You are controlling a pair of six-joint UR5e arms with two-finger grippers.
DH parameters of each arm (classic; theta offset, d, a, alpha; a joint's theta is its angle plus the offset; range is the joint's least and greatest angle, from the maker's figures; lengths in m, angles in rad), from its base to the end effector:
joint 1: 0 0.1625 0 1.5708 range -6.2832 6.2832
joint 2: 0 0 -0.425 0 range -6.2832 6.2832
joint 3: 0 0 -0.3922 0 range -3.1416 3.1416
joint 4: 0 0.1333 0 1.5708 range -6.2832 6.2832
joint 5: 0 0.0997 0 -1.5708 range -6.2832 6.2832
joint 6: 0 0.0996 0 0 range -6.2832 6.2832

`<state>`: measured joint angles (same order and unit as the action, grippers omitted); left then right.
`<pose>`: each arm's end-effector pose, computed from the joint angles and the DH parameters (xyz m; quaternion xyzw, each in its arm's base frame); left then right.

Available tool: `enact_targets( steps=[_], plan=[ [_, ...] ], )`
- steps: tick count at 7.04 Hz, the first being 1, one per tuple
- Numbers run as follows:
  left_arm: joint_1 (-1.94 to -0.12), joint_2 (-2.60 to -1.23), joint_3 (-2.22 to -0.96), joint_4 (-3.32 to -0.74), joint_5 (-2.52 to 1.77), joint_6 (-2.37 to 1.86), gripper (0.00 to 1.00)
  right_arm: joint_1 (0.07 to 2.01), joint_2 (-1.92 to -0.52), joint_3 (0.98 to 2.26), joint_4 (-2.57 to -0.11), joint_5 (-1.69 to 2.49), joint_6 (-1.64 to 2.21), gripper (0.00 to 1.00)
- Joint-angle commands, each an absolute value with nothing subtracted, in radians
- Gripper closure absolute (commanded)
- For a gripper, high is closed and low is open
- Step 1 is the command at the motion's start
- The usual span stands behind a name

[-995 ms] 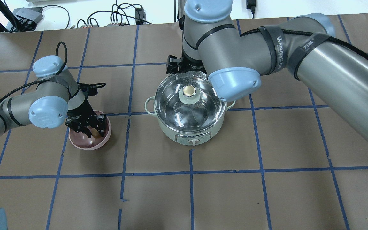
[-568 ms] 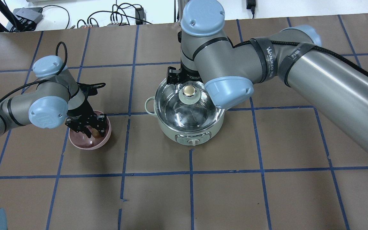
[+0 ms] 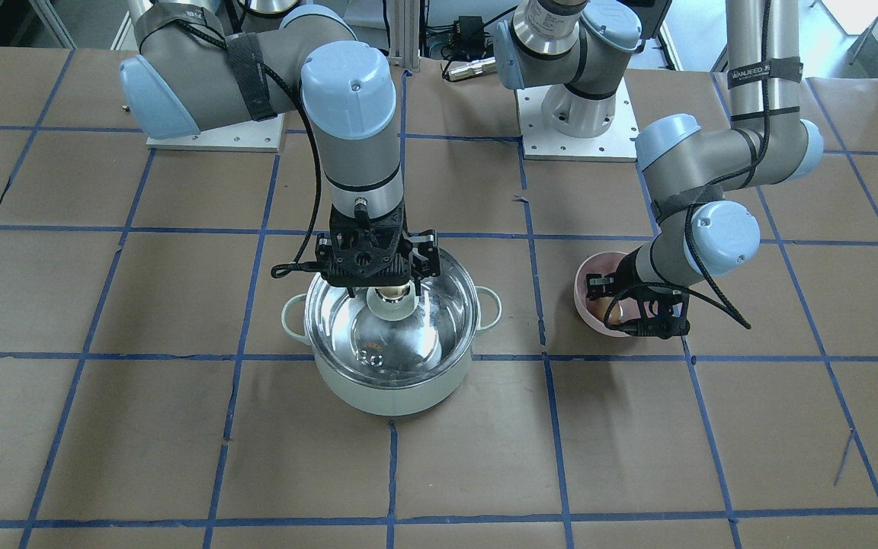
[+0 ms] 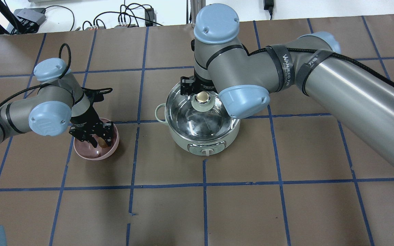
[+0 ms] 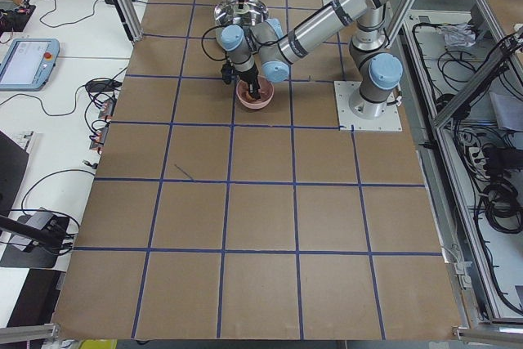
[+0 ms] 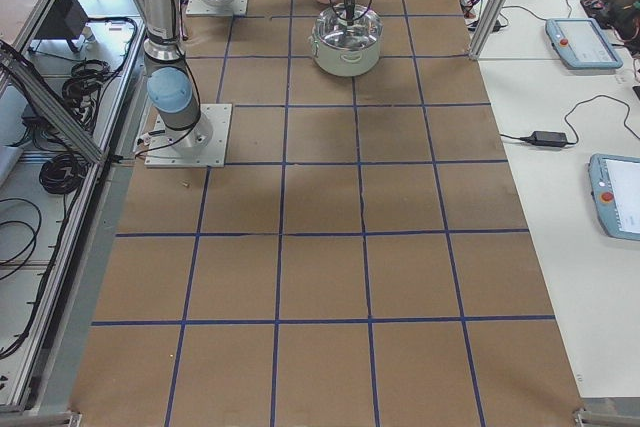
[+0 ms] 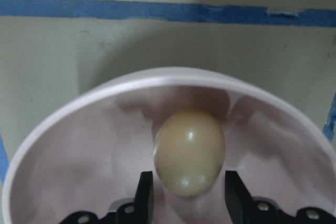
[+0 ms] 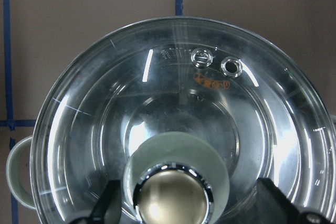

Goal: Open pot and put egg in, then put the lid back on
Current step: 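Lower the right gripper onto the glass lid knob and close it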

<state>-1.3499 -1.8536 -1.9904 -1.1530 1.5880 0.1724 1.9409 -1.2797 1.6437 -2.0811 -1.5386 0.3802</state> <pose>-0.0220 -0.5027 0.1937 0.0228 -0.9896 -0.1408 0.0194 0.3449 -0.5115 0.3460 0.0039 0.9972 -0.0621 0.0417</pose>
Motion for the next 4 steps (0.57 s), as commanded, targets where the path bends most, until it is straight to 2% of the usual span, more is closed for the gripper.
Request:
enact_targets(
  steps=[1, 2, 3, 4],
  plan=[
    [-1.350, -1.852, -1.991, -1.163, 1.589, 0.178, 0.58, 1.942, -1.270, 1.641, -2.082, -1.537, 0.379, 0.42],
    [-1.350, -1.848, -1.993, -1.163, 1.589, 0.179, 0.69, 1.942, -1.269, 1.640, -2.082, -1.537, 0.371, 0.59],
    [-1.350, -1.847, -1.991, -1.163, 1.588, 0.178, 0.69, 1.942, -1.267, 1.634, -2.080, -1.537, 0.368, 0.68],
    [-1.350, -1.847, -1.991, -1.163, 1.588, 0.175, 0.68, 1.941, -1.273, 1.629, -2.079, -1.539, 0.365, 0.70]
  ],
)
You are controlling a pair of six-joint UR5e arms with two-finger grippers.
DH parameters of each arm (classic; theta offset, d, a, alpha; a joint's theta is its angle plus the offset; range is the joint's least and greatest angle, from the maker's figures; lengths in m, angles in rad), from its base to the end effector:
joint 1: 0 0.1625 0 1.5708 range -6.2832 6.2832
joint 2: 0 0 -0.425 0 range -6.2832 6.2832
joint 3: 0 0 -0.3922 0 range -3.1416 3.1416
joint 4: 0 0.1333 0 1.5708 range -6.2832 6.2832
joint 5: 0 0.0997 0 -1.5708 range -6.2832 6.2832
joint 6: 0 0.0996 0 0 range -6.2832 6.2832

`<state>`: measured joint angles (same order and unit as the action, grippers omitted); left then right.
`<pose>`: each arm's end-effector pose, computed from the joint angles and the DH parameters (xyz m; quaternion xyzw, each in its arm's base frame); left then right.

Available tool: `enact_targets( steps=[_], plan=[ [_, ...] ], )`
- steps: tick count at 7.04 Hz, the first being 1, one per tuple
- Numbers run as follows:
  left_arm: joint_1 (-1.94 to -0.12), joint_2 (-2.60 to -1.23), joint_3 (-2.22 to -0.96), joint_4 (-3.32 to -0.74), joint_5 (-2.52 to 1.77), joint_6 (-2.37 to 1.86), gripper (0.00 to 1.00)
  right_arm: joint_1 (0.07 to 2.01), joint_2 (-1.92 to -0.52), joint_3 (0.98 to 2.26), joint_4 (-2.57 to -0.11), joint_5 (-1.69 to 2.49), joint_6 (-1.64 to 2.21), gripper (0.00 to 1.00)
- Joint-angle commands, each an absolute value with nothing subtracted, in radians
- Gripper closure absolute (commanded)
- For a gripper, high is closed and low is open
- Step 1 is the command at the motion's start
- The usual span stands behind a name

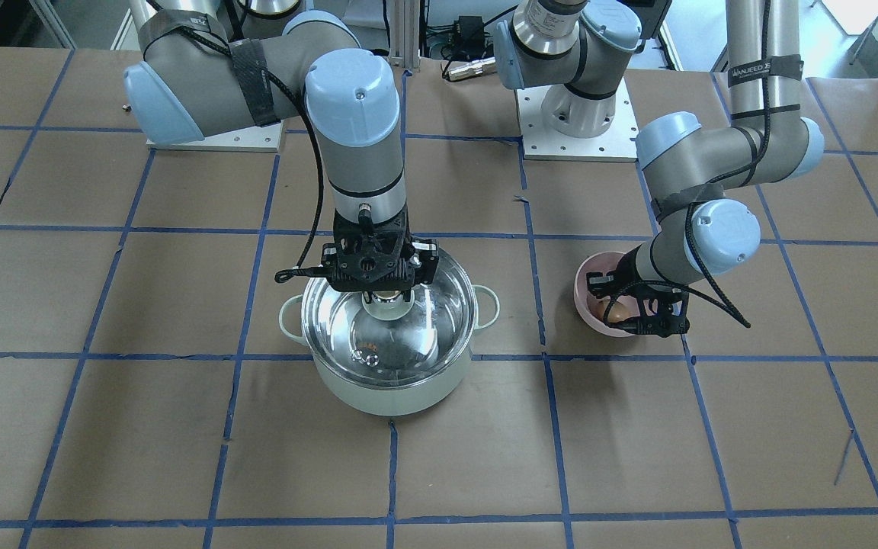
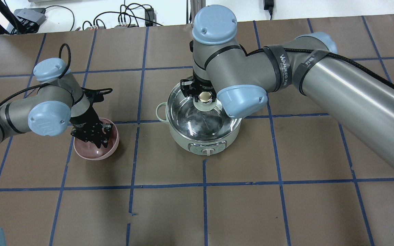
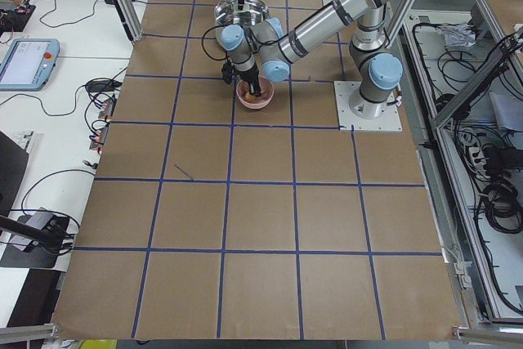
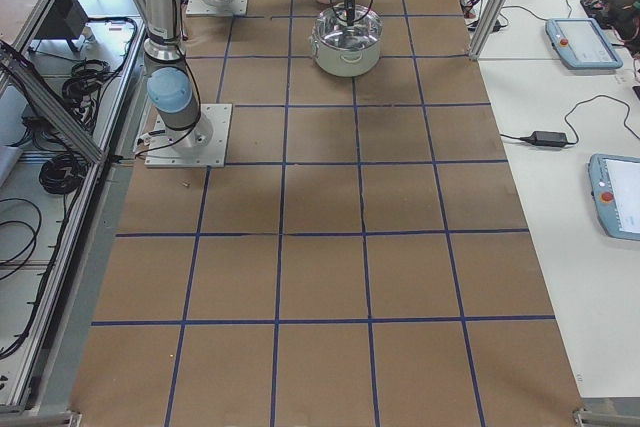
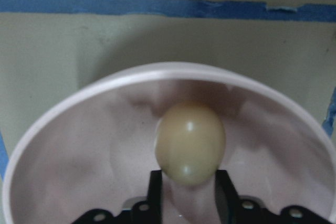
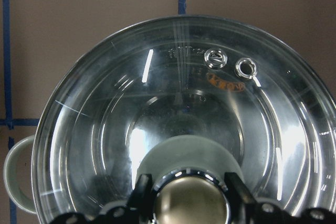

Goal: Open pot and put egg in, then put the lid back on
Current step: 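Lower the right gripper onto the glass lid knob and close it, then lift the glass lid off the pot and move it away from the pot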

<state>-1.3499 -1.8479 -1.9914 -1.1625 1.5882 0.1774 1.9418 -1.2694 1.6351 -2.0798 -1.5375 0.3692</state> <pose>-0.0223 -0.5010 0.1954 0.0203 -0.9893 -0.1431 0.0201 0.3468 -0.5146 0.3438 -0.0021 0.9973 -0.0607 0.0414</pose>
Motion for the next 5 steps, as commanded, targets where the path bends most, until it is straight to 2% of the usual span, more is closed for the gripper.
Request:
enact_targets(
  steps=[1, 2, 3, 5],
  plan=[
    [-1.350, -1.847, -1.994, -1.163, 1.588, 0.173, 0.61, 1.934, -1.284, 1.605, -2.059, -1.546, 0.364, 0.70],
    [-1.350, -1.847, -1.994, -1.163, 1.588, 0.173, 0.60, 1.927, -1.313, 1.577, -1.987, -1.552, 0.364, 0.70],
    [-1.350, -1.847, -1.996, -1.164, 1.588, 0.172, 0.46, 1.908, -1.362, 1.575, -1.946, -1.554, 0.338, 0.70],
    [-1.350, -1.847, -1.987, -1.196, 1.586, 0.170, 0.39, 1.814, -1.451, 1.580, -1.860, -1.554, 0.250, 0.70]
  ],
)
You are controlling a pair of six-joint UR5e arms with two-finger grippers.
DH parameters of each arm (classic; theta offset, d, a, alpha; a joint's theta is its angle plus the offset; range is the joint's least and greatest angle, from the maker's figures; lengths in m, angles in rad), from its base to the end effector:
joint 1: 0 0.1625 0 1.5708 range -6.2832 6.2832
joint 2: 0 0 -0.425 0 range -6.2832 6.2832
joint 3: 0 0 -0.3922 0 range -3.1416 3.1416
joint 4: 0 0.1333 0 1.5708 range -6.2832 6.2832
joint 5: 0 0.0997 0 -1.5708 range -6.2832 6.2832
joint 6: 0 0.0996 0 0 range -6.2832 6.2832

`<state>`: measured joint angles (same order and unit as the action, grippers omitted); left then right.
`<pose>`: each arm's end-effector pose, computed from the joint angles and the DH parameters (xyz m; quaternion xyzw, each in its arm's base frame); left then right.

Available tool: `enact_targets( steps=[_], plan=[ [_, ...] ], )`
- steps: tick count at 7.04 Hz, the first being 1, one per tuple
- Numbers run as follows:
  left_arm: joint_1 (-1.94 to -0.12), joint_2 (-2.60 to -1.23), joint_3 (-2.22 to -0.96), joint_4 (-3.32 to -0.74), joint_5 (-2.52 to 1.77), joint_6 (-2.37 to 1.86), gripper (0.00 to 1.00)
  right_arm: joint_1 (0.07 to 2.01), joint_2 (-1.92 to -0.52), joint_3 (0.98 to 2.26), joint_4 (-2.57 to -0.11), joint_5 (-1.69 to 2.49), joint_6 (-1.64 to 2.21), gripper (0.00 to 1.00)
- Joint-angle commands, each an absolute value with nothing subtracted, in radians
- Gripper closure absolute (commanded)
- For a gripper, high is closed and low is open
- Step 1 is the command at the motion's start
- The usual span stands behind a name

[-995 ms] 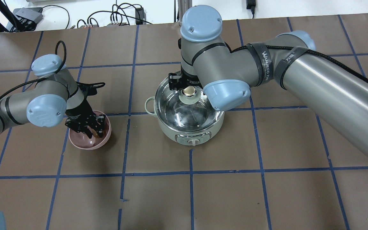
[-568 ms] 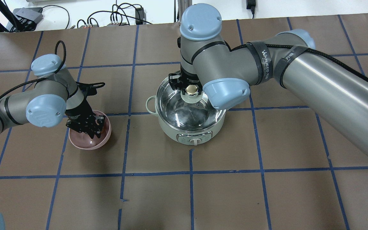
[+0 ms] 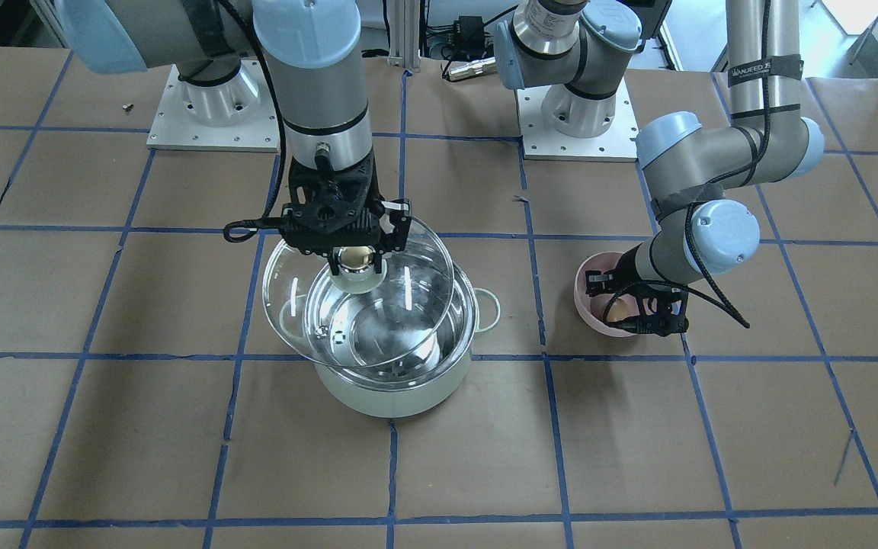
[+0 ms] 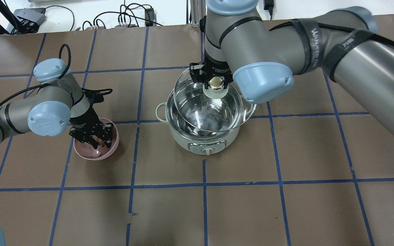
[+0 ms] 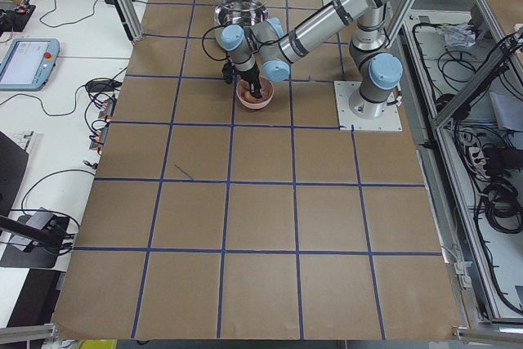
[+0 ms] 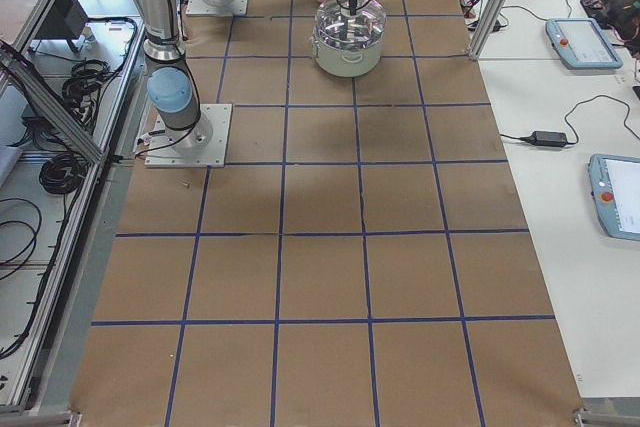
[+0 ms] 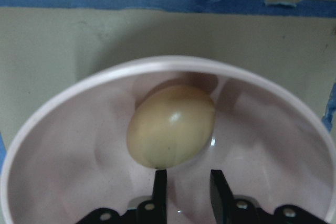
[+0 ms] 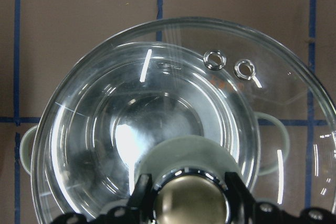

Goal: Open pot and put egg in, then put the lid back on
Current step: 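Lift the glass lid off the pot and move it away from the pot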

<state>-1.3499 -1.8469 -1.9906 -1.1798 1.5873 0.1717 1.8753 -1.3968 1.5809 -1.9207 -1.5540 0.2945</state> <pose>-0.0228 -0.4992 0.1950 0.0231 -0.9881 -0.1505 0.0216 0.3008 -0.5070 0.4275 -0.0057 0.9965 -0.0766 0.0324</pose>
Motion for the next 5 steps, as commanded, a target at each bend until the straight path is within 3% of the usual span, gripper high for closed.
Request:
enact_targets(
  steps=[1, 2, 5],
  plan=[
    [-1.350, -1.847, -1.987, -1.197, 1.586, 0.169, 0.37, 1.752, -1.506, 1.580, -1.789, -1.554, 0.174, 0.70],
    [-1.350, -1.847, -1.987, -1.198, 1.586, 0.169, 0.28, 1.691, -1.552, 1.583, -1.725, -1.555, 0.094, 0.69],
    [-1.350, -1.848, -1.985, -1.230, 1.589, 0.164, 0.27, 1.534, -1.609, 1.591, -1.605, -1.554, -0.069, 0.69]
  ],
)
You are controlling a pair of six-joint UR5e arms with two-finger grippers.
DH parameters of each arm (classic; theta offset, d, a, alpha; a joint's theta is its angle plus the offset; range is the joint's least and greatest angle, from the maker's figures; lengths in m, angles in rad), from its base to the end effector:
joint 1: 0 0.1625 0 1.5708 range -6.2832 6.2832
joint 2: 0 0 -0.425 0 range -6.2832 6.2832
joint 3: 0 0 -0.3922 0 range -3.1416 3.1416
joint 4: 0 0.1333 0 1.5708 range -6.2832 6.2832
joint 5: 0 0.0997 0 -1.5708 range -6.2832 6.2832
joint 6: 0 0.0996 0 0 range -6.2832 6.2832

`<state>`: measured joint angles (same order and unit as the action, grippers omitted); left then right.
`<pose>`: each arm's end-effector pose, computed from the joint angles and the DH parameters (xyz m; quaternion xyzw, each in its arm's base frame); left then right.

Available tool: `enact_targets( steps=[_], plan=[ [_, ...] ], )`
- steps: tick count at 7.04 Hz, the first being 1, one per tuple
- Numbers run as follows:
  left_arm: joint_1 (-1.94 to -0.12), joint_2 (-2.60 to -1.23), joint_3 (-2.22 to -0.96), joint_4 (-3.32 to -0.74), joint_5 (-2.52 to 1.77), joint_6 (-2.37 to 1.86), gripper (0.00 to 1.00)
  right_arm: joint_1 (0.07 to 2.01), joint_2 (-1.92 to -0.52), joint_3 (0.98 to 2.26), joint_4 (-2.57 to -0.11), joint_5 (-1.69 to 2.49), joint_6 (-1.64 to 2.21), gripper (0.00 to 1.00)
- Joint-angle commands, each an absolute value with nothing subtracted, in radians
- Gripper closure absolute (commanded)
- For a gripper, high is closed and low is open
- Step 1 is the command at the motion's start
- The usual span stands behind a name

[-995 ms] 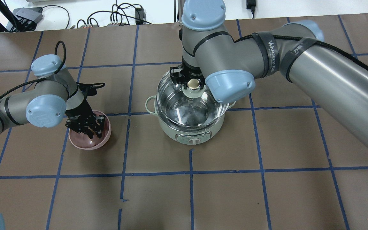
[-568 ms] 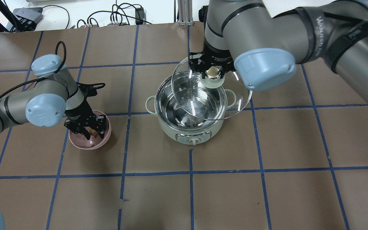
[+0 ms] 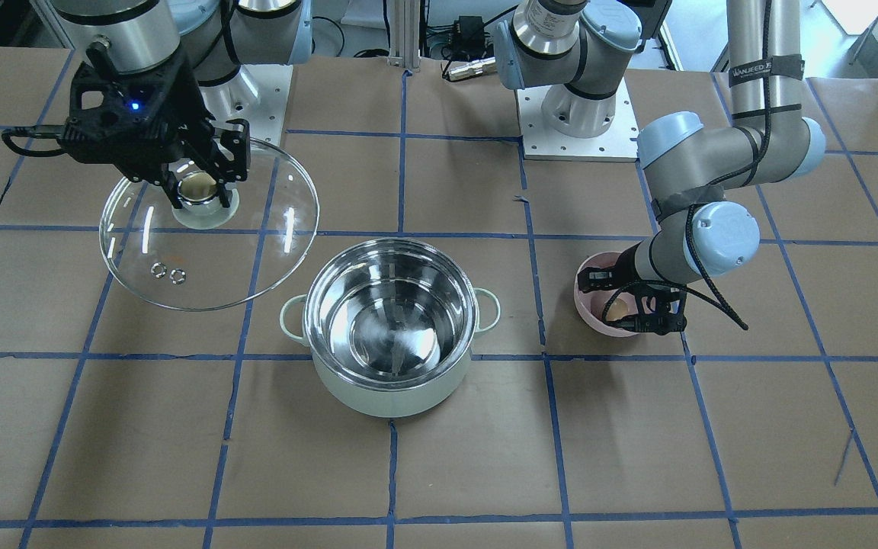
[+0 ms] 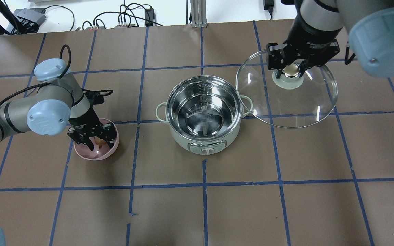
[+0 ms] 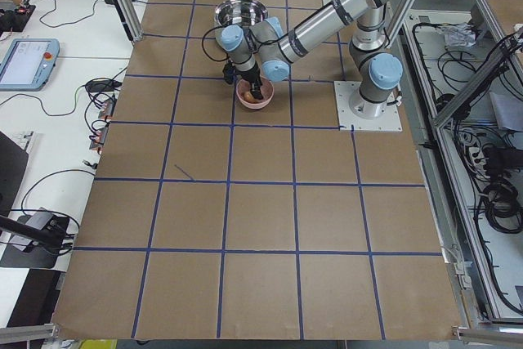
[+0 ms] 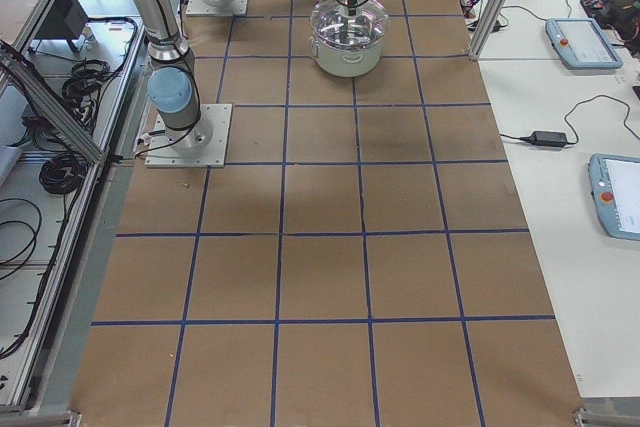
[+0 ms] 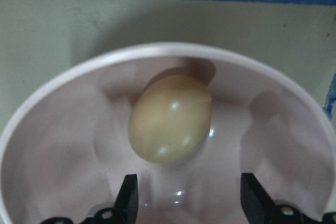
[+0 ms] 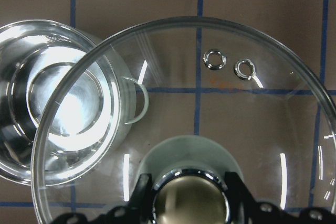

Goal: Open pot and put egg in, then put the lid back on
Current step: 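Lift the glass lid off the pot and move it away from the pot, then close the left gripper on the egg and lift it from the bowl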

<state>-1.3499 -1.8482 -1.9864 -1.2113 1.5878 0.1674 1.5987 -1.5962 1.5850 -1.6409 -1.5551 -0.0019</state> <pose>-0.0233 -0.4969 0.1940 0.0250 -0.9858 -0.1645 0.0238 0.1485 -0.4849 0.5006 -0.0152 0.9990 -0.0405 0.0084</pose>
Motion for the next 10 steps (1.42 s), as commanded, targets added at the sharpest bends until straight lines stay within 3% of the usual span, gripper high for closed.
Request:
enact_targets(
  steps=[1, 10],
  plan=[
    [-1.350, -1.848, -1.985, -1.235, 1.591, 0.164, 0.27, 1.514, -1.611, 1.598, -1.594, -1.557, -0.084, 0.69],
    [-1.351, -1.822, -2.002, -1.039, 1.586, 0.179, 0.32, 1.511, -1.608, 1.628, -1.601, -1.554, -0.089, 0.67]
  ],
)
